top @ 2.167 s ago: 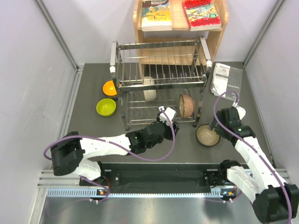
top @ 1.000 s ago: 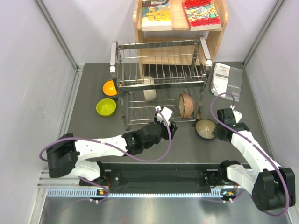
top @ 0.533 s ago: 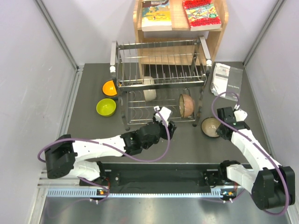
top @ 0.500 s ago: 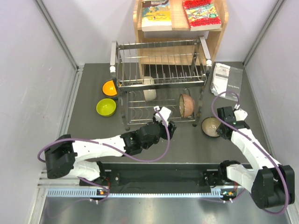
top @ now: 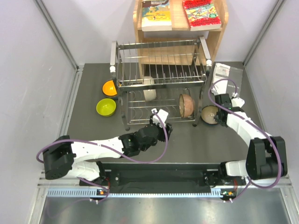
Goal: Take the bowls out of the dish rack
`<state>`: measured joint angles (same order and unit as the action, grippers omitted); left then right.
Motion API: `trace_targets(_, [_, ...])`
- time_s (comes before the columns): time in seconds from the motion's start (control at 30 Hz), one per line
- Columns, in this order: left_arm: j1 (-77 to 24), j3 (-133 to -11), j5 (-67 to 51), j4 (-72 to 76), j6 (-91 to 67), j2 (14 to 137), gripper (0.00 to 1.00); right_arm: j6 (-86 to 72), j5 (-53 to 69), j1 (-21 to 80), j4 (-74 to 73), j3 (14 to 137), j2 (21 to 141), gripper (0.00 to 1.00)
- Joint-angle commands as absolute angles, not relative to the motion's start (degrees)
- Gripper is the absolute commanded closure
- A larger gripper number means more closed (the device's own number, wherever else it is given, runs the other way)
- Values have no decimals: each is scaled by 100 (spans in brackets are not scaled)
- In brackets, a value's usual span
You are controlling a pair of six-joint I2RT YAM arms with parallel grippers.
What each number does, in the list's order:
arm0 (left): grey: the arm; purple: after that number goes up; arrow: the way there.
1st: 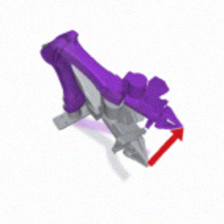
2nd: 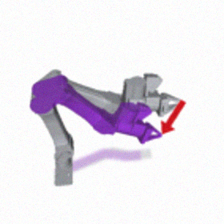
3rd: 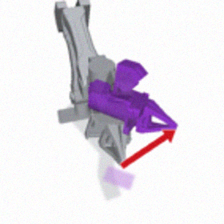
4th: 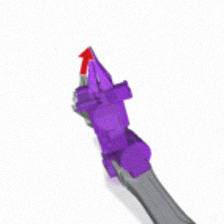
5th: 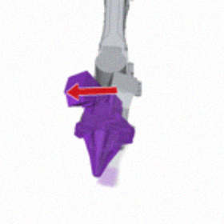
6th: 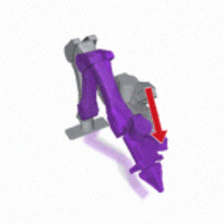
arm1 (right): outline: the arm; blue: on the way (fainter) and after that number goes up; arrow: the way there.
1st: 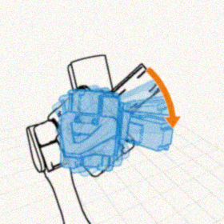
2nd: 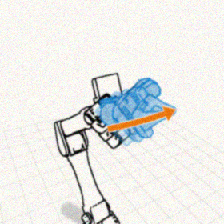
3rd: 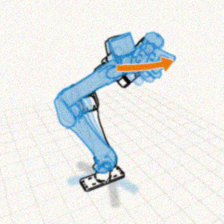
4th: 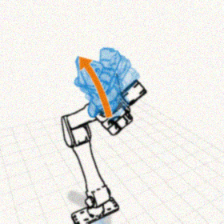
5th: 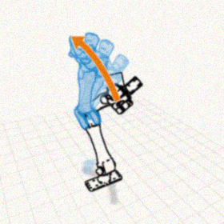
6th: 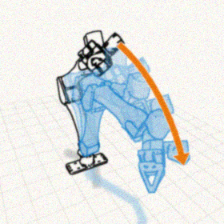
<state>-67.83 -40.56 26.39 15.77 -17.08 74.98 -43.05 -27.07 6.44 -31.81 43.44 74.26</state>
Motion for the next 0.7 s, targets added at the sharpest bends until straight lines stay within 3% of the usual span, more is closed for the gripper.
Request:
trace_targets(0.0, [-6750,-3947,2883,1608,-1802,7347,40,-4228,-2857,492,-2418,4903,7865,100])
trace_targets(0.37, [-6311,-4201,2515,1871,-1714,8076,37,-4245,-2426,211,-1398,5089,9017,99])
trace_targets(0.53, [-6047,-4245,2268,2372,-1503,8305,36,-4201,-2110,167,-1310,4992,8895,78])
trace_targets(0.57, [-6012,-4297,2224,2408,-1486,8384,35,-4201,-2075,158,-1283,4896,8834,69])
trace_targets(0.63, [-5959,-4359,2119,2513,-1389,8490,34,-4236,-2022,158,-1292,4808,8597,59])
trace_targets(0.67, [-5950,-4472,2083,2514,-1354,8621,33,-4245,-2021,158,-1292,4712,8509,46])
